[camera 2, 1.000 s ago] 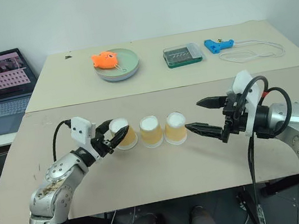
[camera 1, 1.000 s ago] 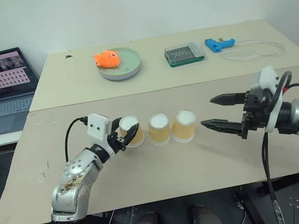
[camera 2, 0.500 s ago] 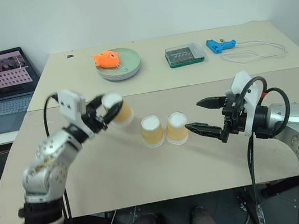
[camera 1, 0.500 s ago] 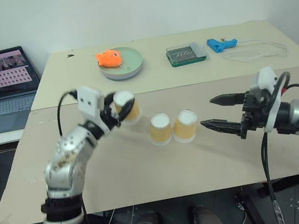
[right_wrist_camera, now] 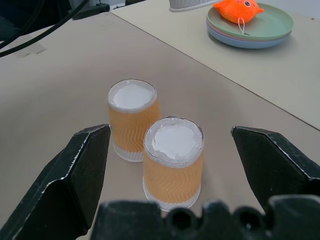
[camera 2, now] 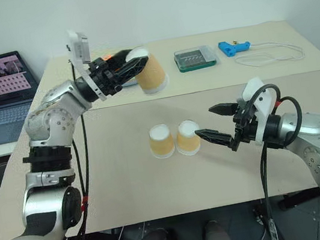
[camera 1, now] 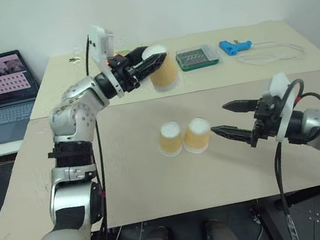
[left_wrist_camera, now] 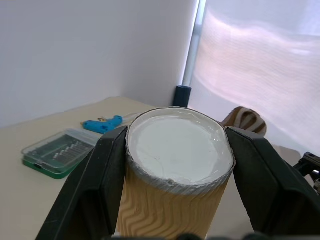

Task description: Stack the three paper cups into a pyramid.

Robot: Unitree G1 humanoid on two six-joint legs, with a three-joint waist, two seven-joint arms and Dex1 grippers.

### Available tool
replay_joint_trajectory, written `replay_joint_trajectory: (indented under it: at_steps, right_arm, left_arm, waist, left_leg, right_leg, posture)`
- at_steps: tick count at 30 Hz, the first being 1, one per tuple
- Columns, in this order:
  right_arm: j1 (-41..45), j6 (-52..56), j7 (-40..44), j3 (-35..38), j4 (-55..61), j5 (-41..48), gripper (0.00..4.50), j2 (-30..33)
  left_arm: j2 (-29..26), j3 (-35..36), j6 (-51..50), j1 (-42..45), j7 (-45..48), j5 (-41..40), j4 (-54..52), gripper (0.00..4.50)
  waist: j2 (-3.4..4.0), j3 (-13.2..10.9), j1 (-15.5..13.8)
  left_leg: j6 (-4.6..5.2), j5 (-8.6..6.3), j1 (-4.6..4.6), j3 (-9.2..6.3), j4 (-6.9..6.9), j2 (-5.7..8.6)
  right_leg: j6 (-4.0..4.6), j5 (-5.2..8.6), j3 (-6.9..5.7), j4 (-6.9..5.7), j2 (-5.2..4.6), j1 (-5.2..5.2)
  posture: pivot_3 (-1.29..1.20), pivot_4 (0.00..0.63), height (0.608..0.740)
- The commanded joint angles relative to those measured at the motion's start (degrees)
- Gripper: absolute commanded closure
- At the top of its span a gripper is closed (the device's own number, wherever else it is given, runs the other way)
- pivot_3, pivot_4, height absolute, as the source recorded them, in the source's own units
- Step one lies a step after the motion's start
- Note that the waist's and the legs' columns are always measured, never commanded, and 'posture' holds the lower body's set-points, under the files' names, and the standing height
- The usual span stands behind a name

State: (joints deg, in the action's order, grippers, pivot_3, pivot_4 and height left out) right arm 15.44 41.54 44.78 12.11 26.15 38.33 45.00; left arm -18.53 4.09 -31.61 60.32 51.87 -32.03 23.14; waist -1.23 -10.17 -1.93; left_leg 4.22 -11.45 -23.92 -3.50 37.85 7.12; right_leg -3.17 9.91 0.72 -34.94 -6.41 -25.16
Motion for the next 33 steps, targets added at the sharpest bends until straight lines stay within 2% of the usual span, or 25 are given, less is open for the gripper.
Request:
replay_joint_trajectory:
  at_steps: [1,9,17,22,33]
  right_arm:
    - [-0.8,-1.7,-1.3,2.1,3.2,0.2,0.00,-0.4]
    - [-2.8,-1.4,-3.4,2.9,4.9,0.6,0.00,-0.6]
    - [-2.8,-1.8,-4.1,2.1,4.6,0.3,0.00,-1.0]
    - [-2.3,-1.9,-4.1,1.5,4.3,0.1,0.00,-1.2]
    - [-2.1,-1.6,-3.9,1.6,4.0,-0.1,0.00,-0.8]
  left_arm:
    - [0.6,-2.4,-1.3,4.2,7.7,-0.3,3.0,1.35]
    - [1.0,-8.1,-2.4,4.9,16.0,2.8,4.1,1.35]
    - [-2.3,-12.7,-1.7,9.2,22.5,7.8,5.7,1.35]
    - [-2.6,-13.0,0.4,10.1,24.6,9.8,7.7,1.35]
    - [-2.0,-14.0,-0.1,6.1,26.1,11.4,3.9,1.35]
  waist:
    - [0.00,0.0,0.0]
    - [0.00,0.0,0.7]
    - [0.00,0.0,1.3]
    - [0.00,0.0,1.3]
    - [0.00,0.0,1.3]
  left_leg:
    - [0.00,0.00,-0.05,0.00,0.00,0.00]
    - [0.00,-0.01,-0.07,0.00,0.00,0.01]
    - [0.01,0.00,-0.09,0.00,0.01,0.00]
    - [0.01,0.01,-0.09,0.00,0.01,0.00]
    - [0.05,0.02,-0.11,0.00,0.01,0.00]
  right_leg:
    - [0.00,0.00,0.00,-0.01,-0.01,-0.04]
    - [-0.02,-0.01,0.02,0.00,-0.03,-0.03]
    - [-0.03,-0.01,0.02,0.00,-0.02,-0.06]
    - [-0.03,-0.01,0.02,0.00,-0.02,-0.06]
    - [-0.02,-0.02,0.03,-0.02,-0.02,-0.09]
  posture:
    - [0.00,0.150,0.730]
    - [0.00,0.150,0.730]
    - [0.00,0.150,0.730]
    - [0.00,0.150,0.730]
    - [0.00,0.150,0.730]
